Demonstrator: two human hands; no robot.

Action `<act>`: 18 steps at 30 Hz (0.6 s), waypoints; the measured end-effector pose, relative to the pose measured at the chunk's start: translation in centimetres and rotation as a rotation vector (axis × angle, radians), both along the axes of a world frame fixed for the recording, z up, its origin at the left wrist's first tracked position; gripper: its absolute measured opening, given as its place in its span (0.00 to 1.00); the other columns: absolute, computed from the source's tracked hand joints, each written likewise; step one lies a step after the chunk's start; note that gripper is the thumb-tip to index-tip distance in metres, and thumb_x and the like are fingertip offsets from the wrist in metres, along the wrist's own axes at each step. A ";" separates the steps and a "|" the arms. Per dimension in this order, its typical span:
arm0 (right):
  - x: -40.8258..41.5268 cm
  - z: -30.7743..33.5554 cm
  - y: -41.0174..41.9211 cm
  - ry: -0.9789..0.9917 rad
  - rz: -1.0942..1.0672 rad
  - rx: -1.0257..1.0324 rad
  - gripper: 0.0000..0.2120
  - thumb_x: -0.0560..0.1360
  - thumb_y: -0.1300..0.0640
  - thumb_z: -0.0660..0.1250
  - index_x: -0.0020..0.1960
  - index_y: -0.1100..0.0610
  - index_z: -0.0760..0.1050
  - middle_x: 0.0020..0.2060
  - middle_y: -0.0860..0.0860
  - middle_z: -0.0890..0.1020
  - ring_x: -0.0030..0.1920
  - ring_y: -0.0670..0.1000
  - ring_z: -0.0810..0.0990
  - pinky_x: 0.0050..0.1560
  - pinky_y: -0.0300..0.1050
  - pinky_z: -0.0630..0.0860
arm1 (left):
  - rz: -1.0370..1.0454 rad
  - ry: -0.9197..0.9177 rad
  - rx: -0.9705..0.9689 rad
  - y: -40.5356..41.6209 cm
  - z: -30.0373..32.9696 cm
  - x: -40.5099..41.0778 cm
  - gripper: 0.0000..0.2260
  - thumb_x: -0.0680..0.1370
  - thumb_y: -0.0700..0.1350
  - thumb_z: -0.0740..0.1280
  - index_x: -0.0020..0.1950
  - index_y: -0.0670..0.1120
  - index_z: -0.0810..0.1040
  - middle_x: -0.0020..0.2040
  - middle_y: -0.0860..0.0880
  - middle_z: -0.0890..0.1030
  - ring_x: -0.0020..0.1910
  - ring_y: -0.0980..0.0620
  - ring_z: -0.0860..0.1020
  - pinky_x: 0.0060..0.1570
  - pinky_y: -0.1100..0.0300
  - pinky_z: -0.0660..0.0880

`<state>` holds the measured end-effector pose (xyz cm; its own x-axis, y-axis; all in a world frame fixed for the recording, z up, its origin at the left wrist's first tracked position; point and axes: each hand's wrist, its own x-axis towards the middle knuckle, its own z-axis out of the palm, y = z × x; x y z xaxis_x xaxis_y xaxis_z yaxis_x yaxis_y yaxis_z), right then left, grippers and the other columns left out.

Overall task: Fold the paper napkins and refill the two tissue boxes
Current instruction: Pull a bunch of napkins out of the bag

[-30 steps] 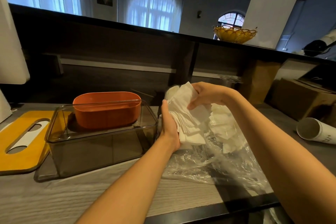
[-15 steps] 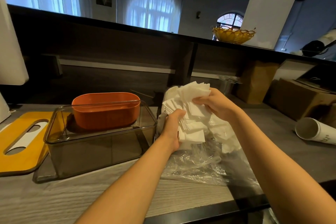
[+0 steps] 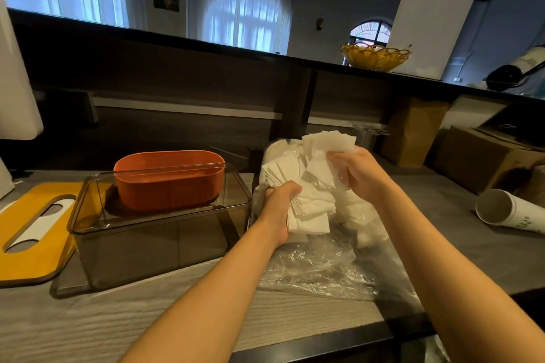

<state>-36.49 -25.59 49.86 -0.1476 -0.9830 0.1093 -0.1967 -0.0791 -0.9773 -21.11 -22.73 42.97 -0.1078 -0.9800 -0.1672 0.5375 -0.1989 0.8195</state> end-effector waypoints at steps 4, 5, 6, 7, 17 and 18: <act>-0.8 1.2 0.6 -0.210 -0.231 -0.063 0.12 0.77 0.63 0.68 0.60 0.57 0.76 0.51 0.54 0.78 0.49 0.53 0.78 0.45 0.45 0.77 | -0.011 0.051 -0.003 -0.3 -0.4 -0.1 0.07 0.79 0.36 0.64 0.49 0.44 0.80 0.39 0.45 0.85 0.42 0.43 0.82 0.51 0.44 0.80; -1.0 1.7 1.0 -0.275 -0.267 -0.059 0.11 0.77 0.63 0.68 0.59 0.56 0.75 0.51 0.54 0.78 0.50 0.53 0.77 0.46 0.45 0.77 | -0.015 0.057 -0.006 -0.3 -0.3 -0.1 0.07 0.79 0.36 0.64 0.49 0.45 0.80 0.40 0.45 0.85 0.43 0.43 0.82 0.52 0.43 0.80; -1.1 2.0 1.4 -0.337 -0.278 -0.050 0.10 0.77 0.62 0.68 0.58 0.55 0.75 0.51 0.53 0.77 0.51 0.52 0.77 0.48 0.45 0.78 | -0.017 0.060 -0.015 -0.3 -0.3 -0.1 0.07 0.79 0.36 0.64 0.49 0.46 0.80 0.42 0.44 0.85 0.43 0.43 0.82 0.53 0.43 0.80; -1.1 2.2 1.8 -0.390 -0.265 -0.039 0.09 0.77 0.61 0.68 0.57 0.54 0.75 0.51 0.52 0.77 0.53 0.52 0.77 0.51 0.46 0.79 | -0.016 0.055 -0.020 -0.2 -0.3 -0.2 0.07 0.79 0.36 0.64 0.49 0.46 0.80 0.42 0.45 0.84 0.43 0.44 0.82 0.51 0.45 0.80; 3.7 -0.8 2.2 -0.087 -0.243 0.281 0.11 0.78 0.57 0.68 0.55 0.64 0.77 0.30 0.50 0.70 0.29 0.46 0.64 0.30 0.41 0.62 | -0.052 0.083 -0.013 0.0 0.0 -0.1 0.06 0.80 0.46 0.67 0.53 0.47 0.82 0.46 0.44 0.85 0.47 0.43 0.83 0.52 0.48 0.79; 3.8 -0.9 2.1 -0.071 -0.265 0.279 0.15 0.78 0.56 0.69 0.59 0.65 0.76 0.33 0.51 0.73 0.31 0.46 0.68 0.30 0.41 0.63 | -0.034 0.079 -0.005 0.0 0.0 -0.2 0.08 0.81 0.47 0.66 0.57 0.47 0.81 0.50 0.43 0.85 0.50 0.42 0.83 0.54 0.46 0.79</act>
<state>-32.69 -23.52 48.96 -0.3977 -0.9003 -0.1768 -0.1055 0.2363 -0.9660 -21.28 -22.69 42.96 -0.1538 -0.9764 -0.1515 0.5936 -0.2138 0.7758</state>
